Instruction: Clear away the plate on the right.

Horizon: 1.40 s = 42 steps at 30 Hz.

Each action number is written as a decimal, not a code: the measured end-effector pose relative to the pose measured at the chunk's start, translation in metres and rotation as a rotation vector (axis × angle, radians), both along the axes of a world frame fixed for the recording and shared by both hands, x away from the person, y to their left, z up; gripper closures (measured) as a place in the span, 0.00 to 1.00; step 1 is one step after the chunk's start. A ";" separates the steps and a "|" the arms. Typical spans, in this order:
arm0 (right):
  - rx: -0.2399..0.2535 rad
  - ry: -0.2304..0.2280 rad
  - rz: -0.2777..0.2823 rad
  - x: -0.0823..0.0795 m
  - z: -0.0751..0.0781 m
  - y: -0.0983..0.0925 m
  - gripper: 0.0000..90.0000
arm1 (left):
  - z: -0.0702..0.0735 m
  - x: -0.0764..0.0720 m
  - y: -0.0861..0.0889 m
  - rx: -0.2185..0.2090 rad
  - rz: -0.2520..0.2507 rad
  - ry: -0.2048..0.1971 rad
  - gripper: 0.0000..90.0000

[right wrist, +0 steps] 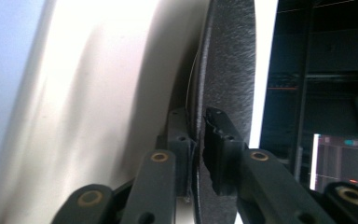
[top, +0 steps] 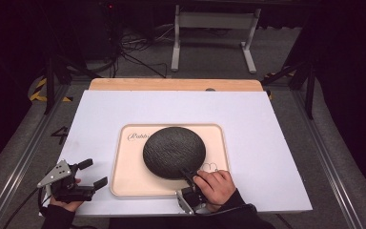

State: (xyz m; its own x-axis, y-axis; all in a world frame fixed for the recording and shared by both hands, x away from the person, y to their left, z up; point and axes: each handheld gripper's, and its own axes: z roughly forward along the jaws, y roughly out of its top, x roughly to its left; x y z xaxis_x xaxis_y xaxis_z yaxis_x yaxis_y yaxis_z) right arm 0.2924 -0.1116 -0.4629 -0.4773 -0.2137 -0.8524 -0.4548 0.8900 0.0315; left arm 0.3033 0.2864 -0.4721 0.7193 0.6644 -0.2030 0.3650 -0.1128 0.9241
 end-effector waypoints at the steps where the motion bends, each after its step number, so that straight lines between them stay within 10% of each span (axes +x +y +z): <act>1: 0.001 0.016 0.000 0.000 -0.002 0.000 0.86 | 0.000 0.000 0.000 0.001 0.001 0.000 0.04; 22: 0.068 0.128 0.024 -0.004 0.012 -0.016 0.63 | 0.000 0.000 0.000 0.002 -0.001 0.001 0.04; 38: 0.387 0.297 -0.012 0.006 0.045 -0.055 0.46 | 0.000 0.001 0.000 0.003 0.001 0.004 0.04; 42: 0.578 0.385 -0.063 0.015 0.049 -0.066 0.37 | 0.000 0.001 0.000 0.004 0.000 0.005 0.04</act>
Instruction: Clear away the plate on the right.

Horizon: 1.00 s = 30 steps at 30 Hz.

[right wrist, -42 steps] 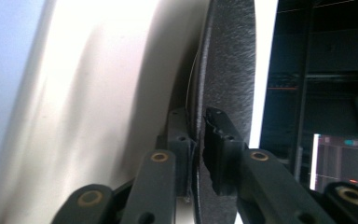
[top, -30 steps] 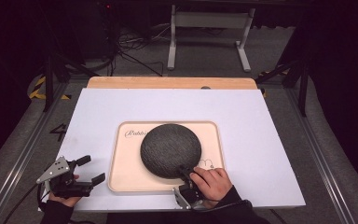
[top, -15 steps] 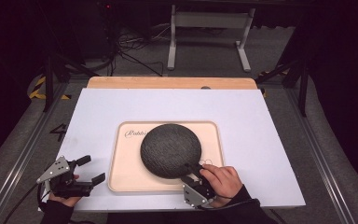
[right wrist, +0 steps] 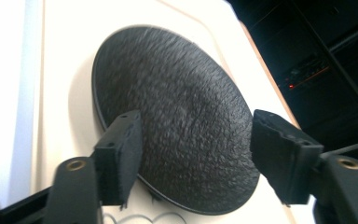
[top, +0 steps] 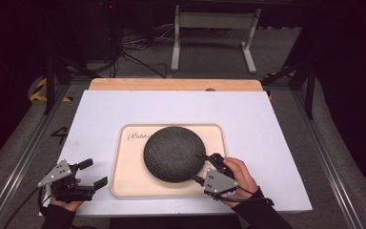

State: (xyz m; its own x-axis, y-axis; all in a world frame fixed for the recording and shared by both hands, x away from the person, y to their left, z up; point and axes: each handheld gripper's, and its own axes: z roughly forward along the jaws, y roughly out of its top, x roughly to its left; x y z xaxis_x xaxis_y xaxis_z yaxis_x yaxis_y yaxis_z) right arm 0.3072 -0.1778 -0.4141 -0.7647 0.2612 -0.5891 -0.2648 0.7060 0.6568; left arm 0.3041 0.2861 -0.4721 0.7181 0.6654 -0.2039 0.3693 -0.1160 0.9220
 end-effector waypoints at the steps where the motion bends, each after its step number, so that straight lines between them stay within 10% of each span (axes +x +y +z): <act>1: 0.000 0.000 0.000 0.000 0.000 0.000 0.37 | 0.000 0.000 0.000 0.000 0.000 0.000 0.04; 7: 0.248 0.119 -0.025 0.009 0.011 -0.020 0.30 | 0.000 0.000 0.000 0.001 -0.001 -0.001 0.04; 13: 0.388 0.182 -0.078 0.015 0.013 -0.035 0.24 | 0.000 0.000 0.000 0.001 -0.002 -0.001 0.04; 30: 0.512 0.251 -0.204 0.026 0.012 -0.068 0.12 | 0.000 0.000 0.000 0.001 -0.001 -0.001 0.04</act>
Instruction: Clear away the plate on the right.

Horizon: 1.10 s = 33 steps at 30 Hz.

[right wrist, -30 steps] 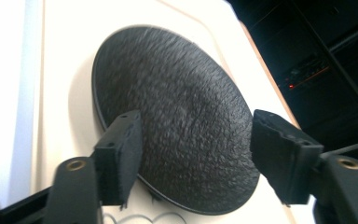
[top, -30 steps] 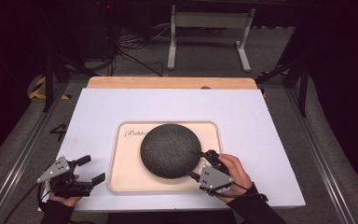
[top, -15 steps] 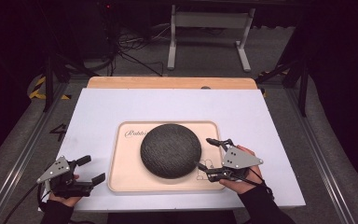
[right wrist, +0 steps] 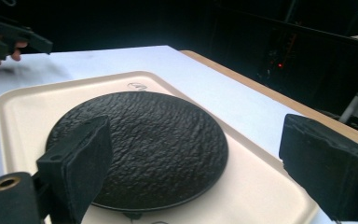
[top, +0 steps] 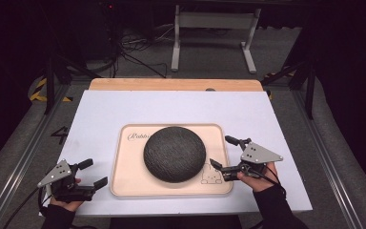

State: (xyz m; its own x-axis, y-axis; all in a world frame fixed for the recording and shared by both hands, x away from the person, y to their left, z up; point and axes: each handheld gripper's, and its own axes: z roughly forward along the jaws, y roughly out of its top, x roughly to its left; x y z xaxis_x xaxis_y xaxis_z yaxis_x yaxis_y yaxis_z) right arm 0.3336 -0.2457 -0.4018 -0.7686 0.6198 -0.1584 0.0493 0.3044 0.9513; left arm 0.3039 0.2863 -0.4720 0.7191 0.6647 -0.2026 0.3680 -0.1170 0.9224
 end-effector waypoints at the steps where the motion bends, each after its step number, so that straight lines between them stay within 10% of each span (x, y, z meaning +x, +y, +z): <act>1: 0.006 -0.001 -0.007 0.001 0.000 -0.002 0.12 | 0.000 0.000 0.000 0.000 0.000 0.000 0.04; 33: 0.086 0.040 -0.134 0.012 -0.013 -0.092 0.09 | 0.000 0.000 0.000 -0.004 0.000 0.000 0.04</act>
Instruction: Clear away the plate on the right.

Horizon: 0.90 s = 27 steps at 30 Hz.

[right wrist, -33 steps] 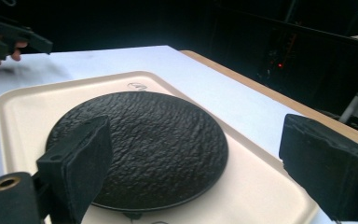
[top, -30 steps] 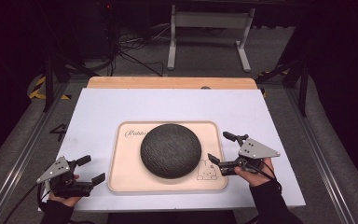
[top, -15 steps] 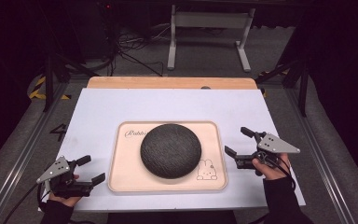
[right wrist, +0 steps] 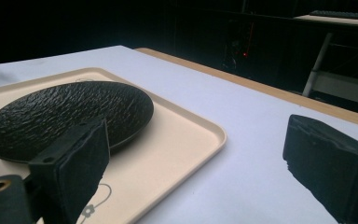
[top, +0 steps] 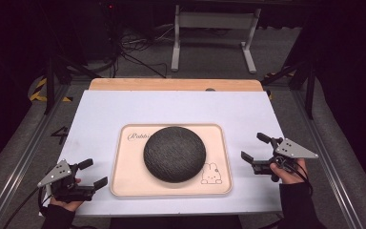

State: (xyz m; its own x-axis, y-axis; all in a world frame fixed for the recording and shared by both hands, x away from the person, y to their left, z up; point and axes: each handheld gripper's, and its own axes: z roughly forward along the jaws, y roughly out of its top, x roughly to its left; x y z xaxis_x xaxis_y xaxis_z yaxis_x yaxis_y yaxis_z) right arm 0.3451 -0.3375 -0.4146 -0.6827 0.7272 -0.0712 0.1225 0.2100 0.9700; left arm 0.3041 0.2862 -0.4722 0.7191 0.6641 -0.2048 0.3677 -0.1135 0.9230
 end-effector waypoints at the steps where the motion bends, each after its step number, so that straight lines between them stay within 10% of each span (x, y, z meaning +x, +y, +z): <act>1: 0.003 0.002 0.001 0.000 -0.001 -0.001 0.09 | 0.000 0.000 0.000 -0.001 0.001 0.000 0.04; 27: 0.036 0.132 -0.029 -0.002 -0.038 -0.028 0.07 | 0.000 0.000 0.000 -0.003 -0.002 0.000 0.03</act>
